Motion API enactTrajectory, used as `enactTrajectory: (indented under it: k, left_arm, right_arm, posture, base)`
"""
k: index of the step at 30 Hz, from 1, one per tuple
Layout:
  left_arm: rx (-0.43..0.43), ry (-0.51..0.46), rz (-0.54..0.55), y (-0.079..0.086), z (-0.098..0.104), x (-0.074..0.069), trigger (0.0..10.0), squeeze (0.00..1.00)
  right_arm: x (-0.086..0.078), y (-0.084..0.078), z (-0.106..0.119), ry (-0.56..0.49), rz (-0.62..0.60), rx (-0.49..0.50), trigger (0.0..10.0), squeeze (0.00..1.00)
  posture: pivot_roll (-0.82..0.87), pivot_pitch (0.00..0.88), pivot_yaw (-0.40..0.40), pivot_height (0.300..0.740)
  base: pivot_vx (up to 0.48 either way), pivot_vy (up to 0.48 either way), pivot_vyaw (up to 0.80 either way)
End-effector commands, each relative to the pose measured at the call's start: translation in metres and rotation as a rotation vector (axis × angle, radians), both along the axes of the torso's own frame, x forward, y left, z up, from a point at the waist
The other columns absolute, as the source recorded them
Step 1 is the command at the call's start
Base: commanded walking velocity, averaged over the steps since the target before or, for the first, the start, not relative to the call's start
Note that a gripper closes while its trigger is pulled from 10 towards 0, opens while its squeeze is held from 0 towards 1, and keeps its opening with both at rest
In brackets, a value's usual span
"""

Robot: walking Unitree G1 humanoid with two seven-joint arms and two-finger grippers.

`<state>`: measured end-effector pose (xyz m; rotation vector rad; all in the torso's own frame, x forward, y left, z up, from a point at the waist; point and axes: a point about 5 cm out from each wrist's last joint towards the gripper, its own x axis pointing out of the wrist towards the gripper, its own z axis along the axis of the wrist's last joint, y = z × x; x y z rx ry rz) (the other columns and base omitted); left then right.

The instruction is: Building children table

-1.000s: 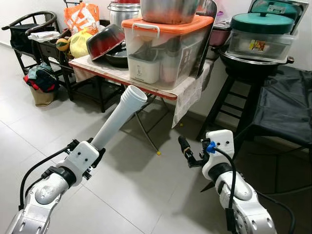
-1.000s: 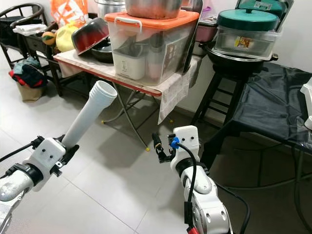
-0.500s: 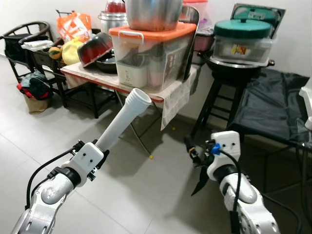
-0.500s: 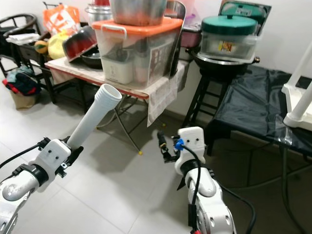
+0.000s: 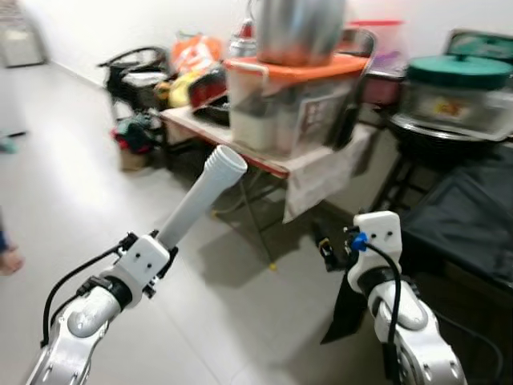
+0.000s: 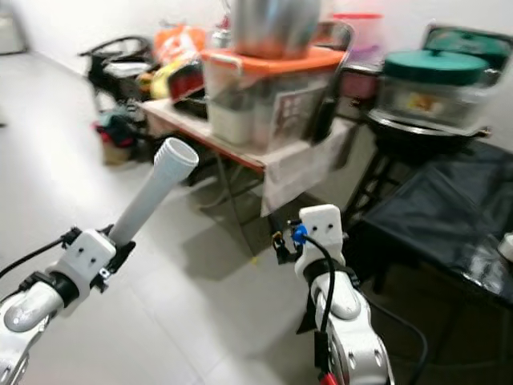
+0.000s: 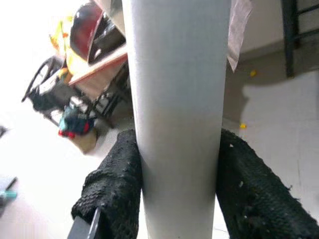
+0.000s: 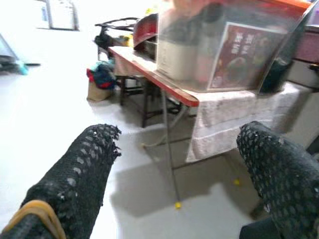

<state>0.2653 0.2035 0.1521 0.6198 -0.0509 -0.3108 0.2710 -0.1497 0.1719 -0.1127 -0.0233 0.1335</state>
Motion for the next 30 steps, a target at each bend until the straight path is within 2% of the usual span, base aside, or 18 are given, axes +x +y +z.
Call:
enactTrajectory:
  k: [1,13,15,25,30]
  left_arm:
    - [0.003,-0.030,-0.009,-0.002,0.007,0.002,10.0,0.00]
    - [-0.003,-0.030,-0.004,-0.002,0.007,0.002,10.0,0.00]
    - [-0.003,-0.032,-0.004,-0.002,0.007,0.003,10.0,0.00]
    - [-0.002,-0.036,-0.010,-0.003,0.008,0.004,10.0,0.00]
    - [-0.001,-0.038,-0.011,-0.003,0.008,0.004,10.0,0.00]
  right_arm:
    - [0.001,-0.007,0.000,0.002,-0.032,-0.012,10.0,0.00]
    - [0.006,-0.013,0.000,0.001,-0.078,-0.009,10.0,0.00]
    - [0.009,-0.013,-0.003,0.029,-0.091,0.045,10.0,0.00]
    - [0.010,-0.015,0.000,0.008,-0.099,0.040,10.0,0.00]
    - [0.011,-0.014,0.002,-0.010,-0.098,0.024,10.0,0.00]
  posture:
    - [0.07,0.000,-0.055,0.740]
    - [0.07,0.000,-0.059,0.740]
    - [0.07,0.000,-0.060,0.740]
    - [0.07,0.000,-0.059,0.740]
    - [0.08,0.000,-0.060,0.740]
  base:
    - [0.000,-0.480,0.73]
    - [0.000,-0.480,0.00]
    - [0.000,-0.480,0.00]
    - [0.000,-0.480,-0.72]
    - [0.000,-0.480,0.00]
